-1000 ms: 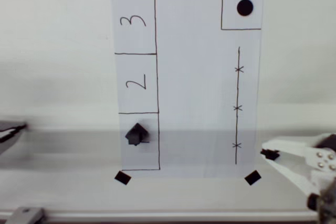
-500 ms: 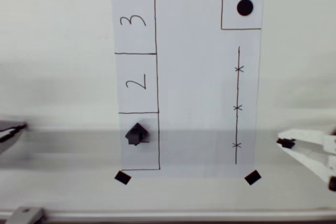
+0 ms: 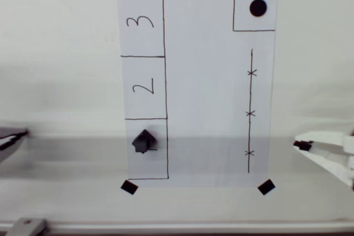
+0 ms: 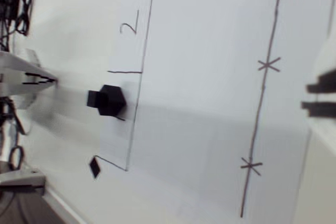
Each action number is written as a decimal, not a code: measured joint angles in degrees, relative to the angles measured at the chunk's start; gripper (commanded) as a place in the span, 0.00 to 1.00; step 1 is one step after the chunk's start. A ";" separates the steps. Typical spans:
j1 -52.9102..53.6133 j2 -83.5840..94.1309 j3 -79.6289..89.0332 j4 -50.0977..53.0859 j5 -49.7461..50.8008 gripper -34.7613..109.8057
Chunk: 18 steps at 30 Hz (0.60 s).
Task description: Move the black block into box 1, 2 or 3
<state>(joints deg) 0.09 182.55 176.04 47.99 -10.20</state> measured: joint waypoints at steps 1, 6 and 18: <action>0.00 0.62 0.79 0.00 -0.26 0.24; 0.00 1.67 1.32 0.00 -0.62 0.24; 0.88 1.67 1.32 12.66 -0.26 0.24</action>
<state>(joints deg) 0.97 184.22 177.36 60.64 -10.46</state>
